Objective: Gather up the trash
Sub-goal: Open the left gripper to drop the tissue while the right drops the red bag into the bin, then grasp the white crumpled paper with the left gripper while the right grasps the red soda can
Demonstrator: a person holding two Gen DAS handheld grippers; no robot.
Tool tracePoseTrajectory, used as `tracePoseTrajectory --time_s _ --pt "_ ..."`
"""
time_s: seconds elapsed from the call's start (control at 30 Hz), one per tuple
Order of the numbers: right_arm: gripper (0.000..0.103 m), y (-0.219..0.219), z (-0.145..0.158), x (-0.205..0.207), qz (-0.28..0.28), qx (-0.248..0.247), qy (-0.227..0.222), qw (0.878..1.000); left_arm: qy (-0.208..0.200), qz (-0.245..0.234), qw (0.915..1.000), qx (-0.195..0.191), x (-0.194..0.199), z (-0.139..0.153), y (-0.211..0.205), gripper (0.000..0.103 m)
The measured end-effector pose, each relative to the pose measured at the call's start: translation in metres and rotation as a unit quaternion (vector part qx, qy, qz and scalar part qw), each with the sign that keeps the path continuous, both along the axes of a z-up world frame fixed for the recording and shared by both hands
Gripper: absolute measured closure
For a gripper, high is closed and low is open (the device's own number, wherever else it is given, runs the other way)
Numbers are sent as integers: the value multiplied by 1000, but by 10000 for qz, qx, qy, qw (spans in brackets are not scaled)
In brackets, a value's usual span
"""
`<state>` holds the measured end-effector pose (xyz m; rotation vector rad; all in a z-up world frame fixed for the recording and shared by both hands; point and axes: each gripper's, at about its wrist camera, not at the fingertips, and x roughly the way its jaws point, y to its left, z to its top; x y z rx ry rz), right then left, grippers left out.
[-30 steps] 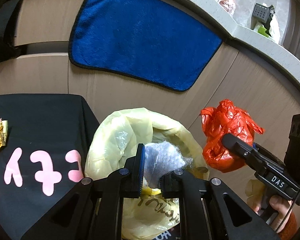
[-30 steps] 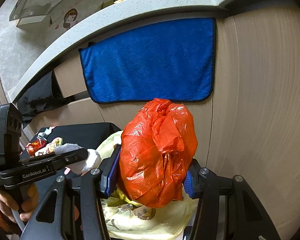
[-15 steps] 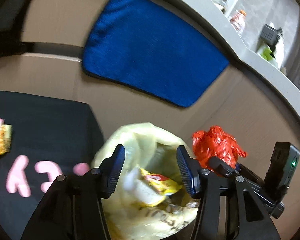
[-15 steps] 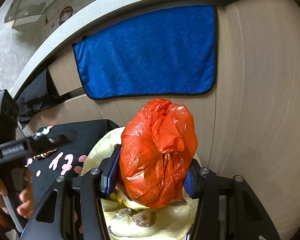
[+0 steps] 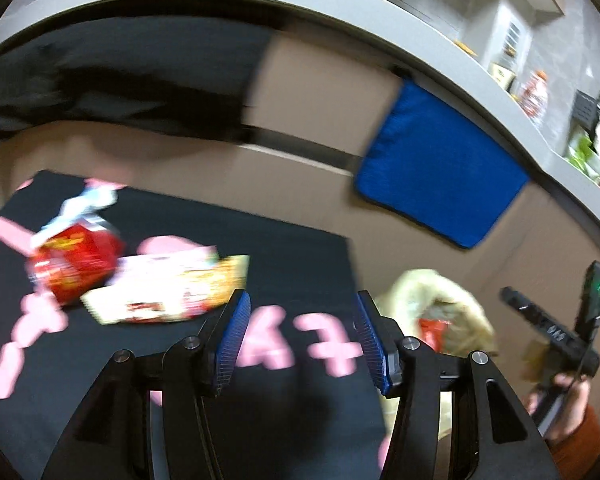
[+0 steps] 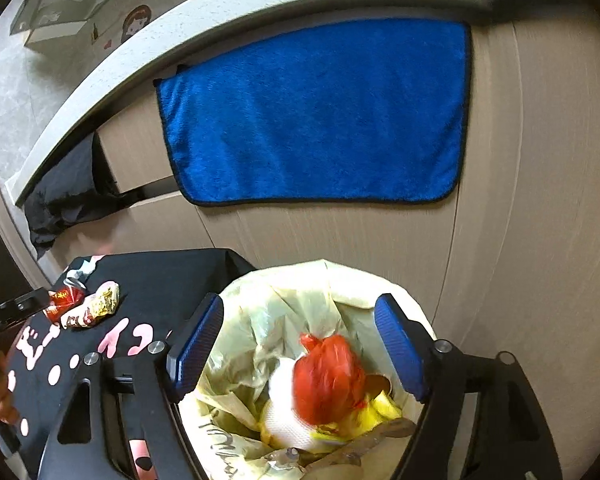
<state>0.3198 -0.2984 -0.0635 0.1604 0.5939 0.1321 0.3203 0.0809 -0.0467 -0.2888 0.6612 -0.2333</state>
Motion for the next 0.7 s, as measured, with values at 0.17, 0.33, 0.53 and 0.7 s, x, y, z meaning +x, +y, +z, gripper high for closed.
tracePoseTrajectory --time_s 0.17,0.33,0.53,0.7 --pt "28 30 9 2 180 -93 -39 9998 62 508 9987 -77 -20 -16 69 50" --pt "28 86 15 4 652 -145 -190 9976 11 870 9959 -237 -27 -27 129 49" --pt "28 161 8 14 1340 -144 -50 9909 -2 909 9956 -220 8 -33 183 49" --pt "28 200 -6 20 1656 -297 123 9857 -75 653 9974 292 59 -31 204 49"
